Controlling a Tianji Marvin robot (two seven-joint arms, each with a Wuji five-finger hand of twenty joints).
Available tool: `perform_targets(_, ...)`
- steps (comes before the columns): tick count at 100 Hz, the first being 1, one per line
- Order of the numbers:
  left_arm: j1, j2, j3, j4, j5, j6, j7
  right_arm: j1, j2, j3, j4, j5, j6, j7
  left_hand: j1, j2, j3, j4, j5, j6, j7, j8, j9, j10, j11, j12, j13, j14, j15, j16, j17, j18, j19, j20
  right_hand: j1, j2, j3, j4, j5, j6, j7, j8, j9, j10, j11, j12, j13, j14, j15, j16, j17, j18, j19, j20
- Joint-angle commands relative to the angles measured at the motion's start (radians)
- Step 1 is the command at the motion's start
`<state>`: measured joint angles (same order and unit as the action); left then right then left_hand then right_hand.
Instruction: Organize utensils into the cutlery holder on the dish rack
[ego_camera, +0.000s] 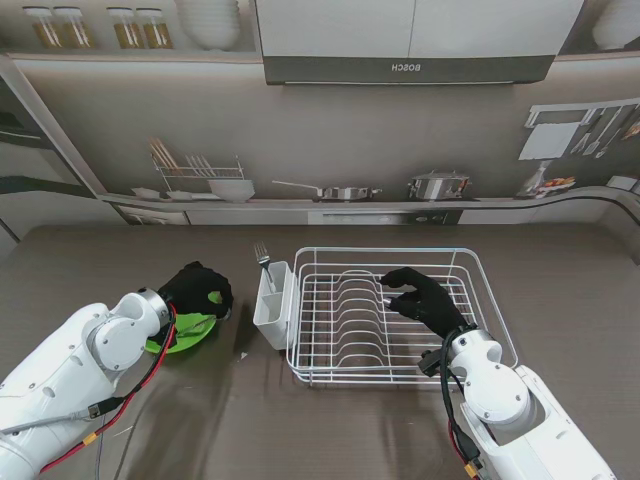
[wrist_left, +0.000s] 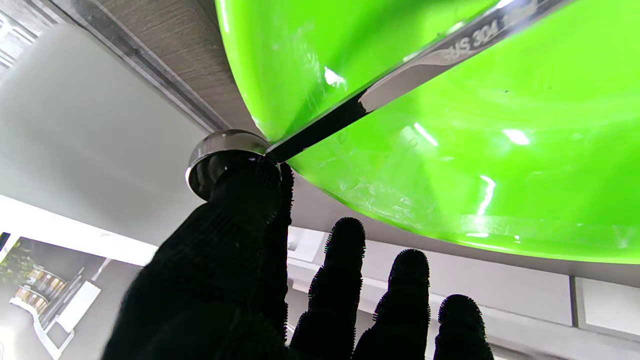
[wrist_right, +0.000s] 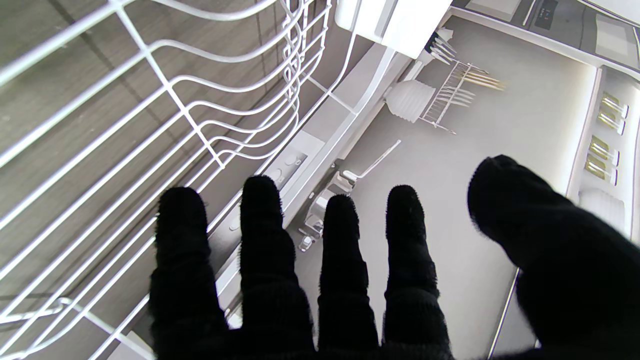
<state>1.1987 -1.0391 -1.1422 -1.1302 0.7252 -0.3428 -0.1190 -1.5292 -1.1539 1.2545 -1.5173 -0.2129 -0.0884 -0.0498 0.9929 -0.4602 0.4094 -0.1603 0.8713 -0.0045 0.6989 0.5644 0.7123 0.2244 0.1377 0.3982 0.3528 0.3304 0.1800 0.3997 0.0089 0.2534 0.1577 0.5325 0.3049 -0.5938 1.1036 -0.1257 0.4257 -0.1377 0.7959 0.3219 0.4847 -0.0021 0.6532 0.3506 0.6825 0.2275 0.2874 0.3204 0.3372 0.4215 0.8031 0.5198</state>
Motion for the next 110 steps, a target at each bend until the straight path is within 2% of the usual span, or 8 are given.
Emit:
perform_targets(1,-0.006,-0.007,0.001,0.000,-0.007,-0.005,-0.018,-0.006,-0.003,-0.001,-0.007,0.001,0.001,0.016,0.068,0.078,0.000,0.055,0.047,-0.046,0.054,0.026,-0.029,0.002,-0.005,-0.012,-0.029,-0.001,-0.018,-0.007,-0.026,0.013,-0.032,-0.007,-0.036,0.023,-0.005,0.026,-0.023,-0.003,-0.011,-0.028,0.004,0.002,-0.009,-0.009,0.011,-0.009,0.011,0.005,-0.006,-0.040,-0.014,0.022)
perform_targets(27,0.002,-0.003,-0.012,-0.022,-0.011,-0.004,-0.044,-0.007,-0.003,-0.001,-0.009,0.001,0.003,0.018,0.074,0.097,0.000,0.056,0.020,-0.037,0.079,0.074,-0.023,0.008,0.008,0.001,-0.025,-0.006,-0.013,-0.006,-0.024,0.003,-0.031,-0.013,-0.038,0.027,-0.007,0.027,-0.024,-0.003,-0.012,-0.028,0.004,0.002,-0.010,-0.010,0.011,-0.010,0.011,0.005,-0.006,-0.041,-0.014,0.022)
perform_targets(40,0.002,-0.003,-0.014,-0.026,-0.015,-0.005,-0.052,-0.007,-0.003,0.000,-0.008,0.002,0.004,0.019,0.073,0.085,0.000,0.058,0.029,-0.040,0.070,0.065,-0.011,0.004,0.013,0.007,-0.007,-0.002,-0.002,-0.002,-0.010,0.011,-0.025,-0.012,-0.037,0.027,-0.006,0.027,-0.023,-0.002,-0.012,-0.028,0.004,0.002,-0.010,-0.010,0.012,-0.009,0.012,0.006,-0.006,-0.041,-0.015,0.023)
perform_targets(65,-0.002,-0.001,-0.006,-0.025,-0.024,0.004,-0.068,-0.006,-0.003,0.000,-0.007,0.002,0.001,0.018,0.080,0.092,0.004,0.061,0.032,-0.022,0.065,0.059,0.027,0.015,0.024,0.016,0.075,0.024,0.040,0.014,0.068,0.045,0.002,-0.010,-0.038,0.027,-0.006,0.027,-0.022,-0.004,-0.013,-0.029,0.005,0.003,-0.010,-0.010,0.013,-0.009,0.012,0.006,-0.005,-0.040,-0.015,0.023)
perform_targets(75,-0.011,-0.001,0.010,-0.011,-0.036,0.003,-0.078,-0.007,-0.003,-0.001,-0.007,0.005,0.000,0.019,0.101,0.116,-0.016,0.059,-0.001,-0.005,0.085,0.101,0.045,0.019,0.035,0.032,0.124,0.031,0.069,0.024,0.107,0.061,0.012,-0.016,-0.038,0.027,-0.005,0.027,-0.023,-0.004,-0.014,-0.029,0.003,0.003,-0.010,-0.010,0.014,-0.011,0.013,0.006,-0.006,-0.040,-0.015,0.023)
perform_targets(80,-0.015,-0.002,0.017,-0.003,-0.039,-0.003,-0.076,-0.006,-0.003,-0.001,-0.006,0.004,0.000,0.019,0.126,0.131,-0.057,0.068,-0.016,-0.001,0.099,0.129,0.051,0.016,0.044,0.057,0.133,0.026,0.079,0.026,0.115,0.061,0.015,-0.025,-0.037,0.028,-0.005,0.027,-0.022,-0.004,-0.014,-0.029,0.003,0.004,-0.010,-0.010,0.013,-0.010,0.013,0.006,-0.005,-0.041,-0.015,0.024)
perform_targets(86,-0.019,-0.001,0.022,0.005,-0.029,-0.018,-0.065,-0.006,-0.003,-0.002,-0.006,0.004,0.000,0.019,0.132,0.144,-0.057,0.060,-0.042,0.003,0.129,0.166,0.063,0.014,0.067,0.080,0.147,0.011,0.094,0.032,0.119,0.048,0.018,-0.027,-0.038,0.027,-0.005,0.027,-0.022,-0.005,-0.013,-0.029,0.003,0.003,-0.010,-0.010,0.013,-0.011,0.012,0.006,-0.005,-0.041,-0.015,0.024)
perform_targets(110,-0.022,0.003,0.017,0.004,-0.009,-0.039,-0.066,-0.007,-0.003,-0.003,-0.007,0.004,0.002,0.019,0.179,0.192,-0.048,0.000,-0.184,0.094,0.333,0.322,0.096,0.024,0.147,0.201,0.210,-0.017,0.171,0.081,0.171,0.037,0.046,-0.022,-0.037,0.028,-0.005,0.027,-0.023,-0.005,-0.014,-0.029,0.002,0.003,-0.010,-0.010,0.013,-0.010,0.013,0.006,-0.004,-0.040,-0.015,0.024)
